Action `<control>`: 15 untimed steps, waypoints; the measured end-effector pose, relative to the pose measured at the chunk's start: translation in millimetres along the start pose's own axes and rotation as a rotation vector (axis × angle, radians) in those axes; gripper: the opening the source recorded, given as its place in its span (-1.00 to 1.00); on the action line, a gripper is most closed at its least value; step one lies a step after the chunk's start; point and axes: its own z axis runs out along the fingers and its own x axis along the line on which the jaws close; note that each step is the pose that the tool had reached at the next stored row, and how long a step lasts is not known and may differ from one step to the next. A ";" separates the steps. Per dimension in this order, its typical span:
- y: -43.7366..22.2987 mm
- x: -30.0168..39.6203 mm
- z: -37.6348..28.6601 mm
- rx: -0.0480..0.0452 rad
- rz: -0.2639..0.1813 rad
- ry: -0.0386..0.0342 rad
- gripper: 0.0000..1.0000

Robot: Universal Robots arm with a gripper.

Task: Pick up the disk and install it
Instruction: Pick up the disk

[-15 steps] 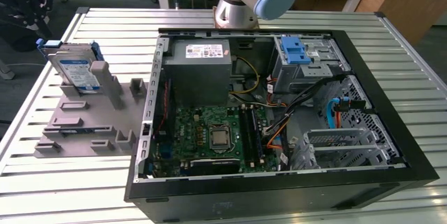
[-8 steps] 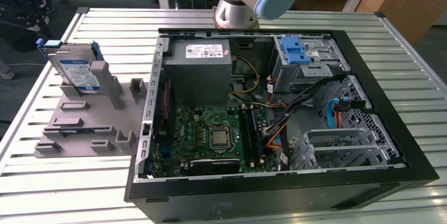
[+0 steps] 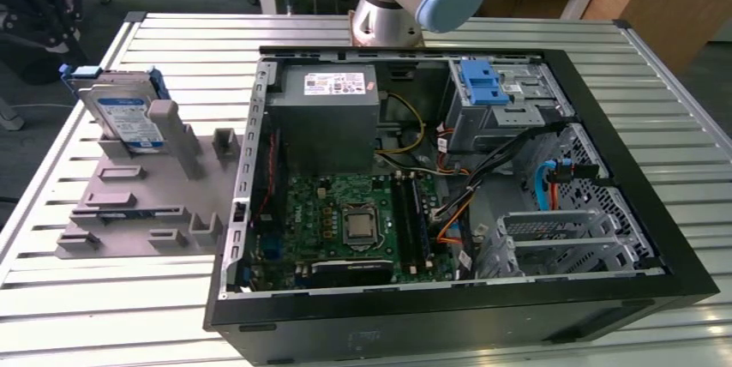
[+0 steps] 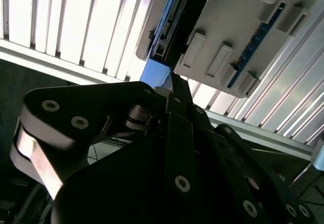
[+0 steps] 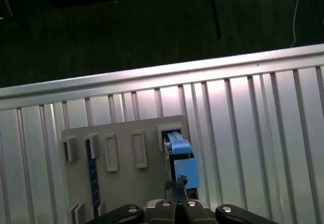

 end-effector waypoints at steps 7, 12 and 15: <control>0.0 0.0 2.2 -0.0004 -0.100 0.0017 -0.78; 0.1 0.0 2.4 -0.0002 -0.101 0.0016 -0.52; 0.6 -0.6 4.0 0.0017 -0.100 0.0016 -0.29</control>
